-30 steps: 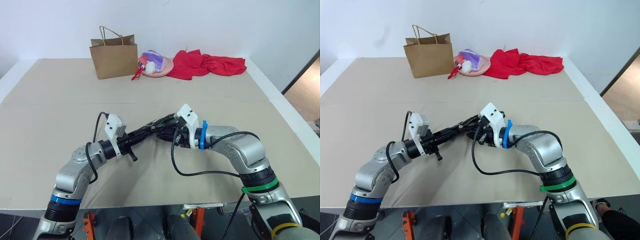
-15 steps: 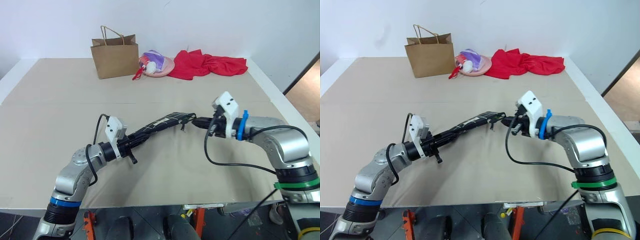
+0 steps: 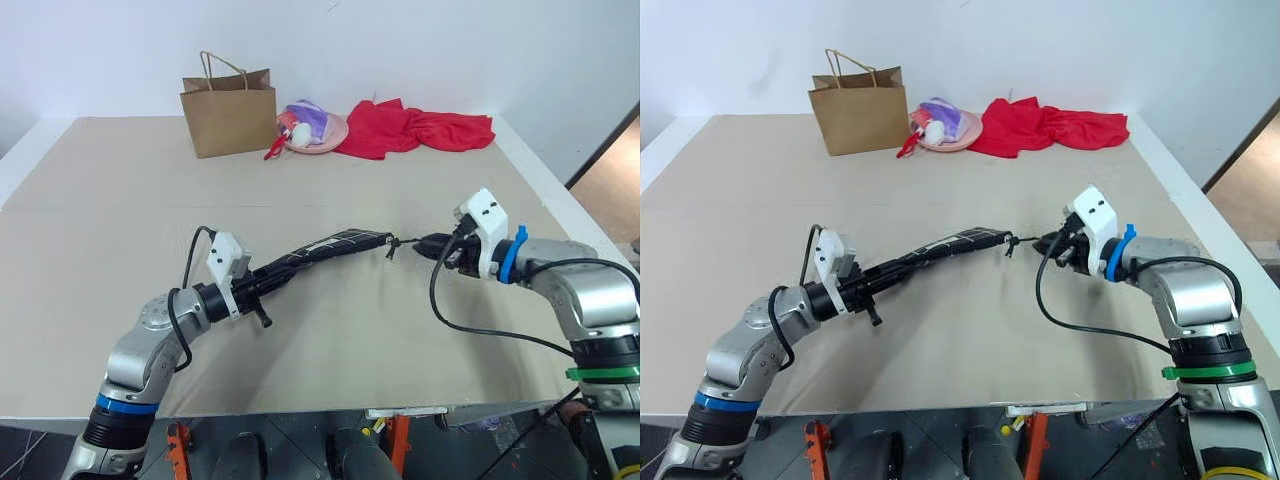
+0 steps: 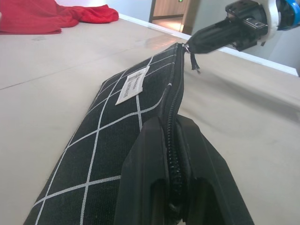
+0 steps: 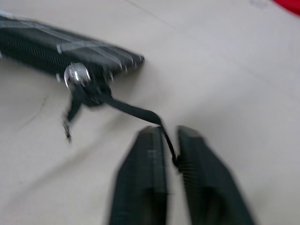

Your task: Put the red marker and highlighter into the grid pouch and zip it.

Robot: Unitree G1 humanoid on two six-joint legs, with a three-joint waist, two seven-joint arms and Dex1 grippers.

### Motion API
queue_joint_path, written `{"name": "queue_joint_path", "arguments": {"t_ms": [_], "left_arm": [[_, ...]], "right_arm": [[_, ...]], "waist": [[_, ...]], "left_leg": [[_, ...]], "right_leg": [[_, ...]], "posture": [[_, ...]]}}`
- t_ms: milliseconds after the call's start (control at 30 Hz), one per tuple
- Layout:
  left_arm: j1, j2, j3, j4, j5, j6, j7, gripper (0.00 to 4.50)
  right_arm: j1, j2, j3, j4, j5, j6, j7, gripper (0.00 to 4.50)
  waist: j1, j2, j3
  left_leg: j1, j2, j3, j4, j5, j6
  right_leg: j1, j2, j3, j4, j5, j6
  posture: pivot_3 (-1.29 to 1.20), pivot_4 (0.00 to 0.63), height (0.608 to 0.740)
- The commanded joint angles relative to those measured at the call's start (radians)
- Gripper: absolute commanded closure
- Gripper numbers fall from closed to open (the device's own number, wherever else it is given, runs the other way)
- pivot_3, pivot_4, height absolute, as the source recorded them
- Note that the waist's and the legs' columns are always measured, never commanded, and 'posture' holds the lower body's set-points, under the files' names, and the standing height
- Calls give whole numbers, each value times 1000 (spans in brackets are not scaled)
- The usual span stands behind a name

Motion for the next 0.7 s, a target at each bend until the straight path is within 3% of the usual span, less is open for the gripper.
{"name": "queue_joint_path", "arguments": {"t_ms": [33, 200, 300, 333, 367, 400, 467, 500, 567, 700], "left_arm": [[13, -5, 13, -11, -9, -60, -41, 4500], [41, 39, -18, 16, 36, -151, -139, 4500], [44, 68, -21, 27, 14, -160, -219, 3297], [49, 83, -25, 23, 7, -169, -256, 3136], [52, 93, -29, 22, 8, -179, -280, 2566], [53, 98, -31, 24, 10, -190, -295, 2354], [50, 95, -24, 35, 21, -217, -299, 1448], [50, 96, -21, 38, 22, -215, -297, 1234], [56, 117, -16, 26, 6, -177, -307, 233], [84, 185, 78, -27, -124, -9, -284, 233]], "right_arm": [[73, -50, -91, -93, 74, -5, 89, 1877], [207, -136, -182, -109, 92, -46, 175, 1877], [242, -151, -210, -85, 74, -62, 163, 1753], [253, -152, -217, -83, 70, -67, 159, 1753], [261, -152, -222, -83, 67, -71, 157, 1753], [268, -149, -227, -85, 69, -69, 155, 1753], [284, -145, -233, -89, 71, -70, 152, 1753], [292, -143, -235, -90, 70, -74, 151, 1753], [299, -142, -235, -81, 65, -76, 148, 1753], [313, -150, -250, -46, 63, -98, 158, 1753]], "waist": [[1, 0, 0], [4, 0, 0], [2, 0, 0], [0, 0, 0], [-1, 0, 0], [-1, 0, 0], [-1, 0, 0], [0, 0, 0], [0, 0, 0], [-2, 0, 0]], "left_leg": [[0, 0, 0, 0, 0, 0], [0, -1, -1, 0, 0, 0], [1, 0, 0, 0, 0, 0], [1, 0, 0, 0, 0, 0], [1, 0, 1, 0, 0, 0], [3, 0, 1, 0, 0, 0], [4, 1, 1, 0, 0, 0], [4, 1, 1, 0, 0, 0], [4, 1, 1, 0, 0, 0], [4, 1, 1, 0, 0, 0]], "right_leg": [[0, 0, 0, 0, 0, 0], [1, -1, -1, 0, 0, 0], [1, 0, -1, 0, -1, 2], [1, 0, -1, 0, -1, 2], [1, 0, 0, 0, -1, 1], [1, 1, 0, 0, -1, 1], [2, 1, 0, 0, 0, 1], [2, 1, 0, 0, 0, 1], [2, 1, 1, 0, -1, 1], [1, 1, 2, 0, -1, 2]], "posture": [[0, 150, 740], [0, 150, 740], [0, 150, 740], [0, 150, 740], [0, 150, 740], [0, 150, 740], [0, 150, 740], [0, 150, 740], [0, 150, 740], [0, 150, 740]]}}
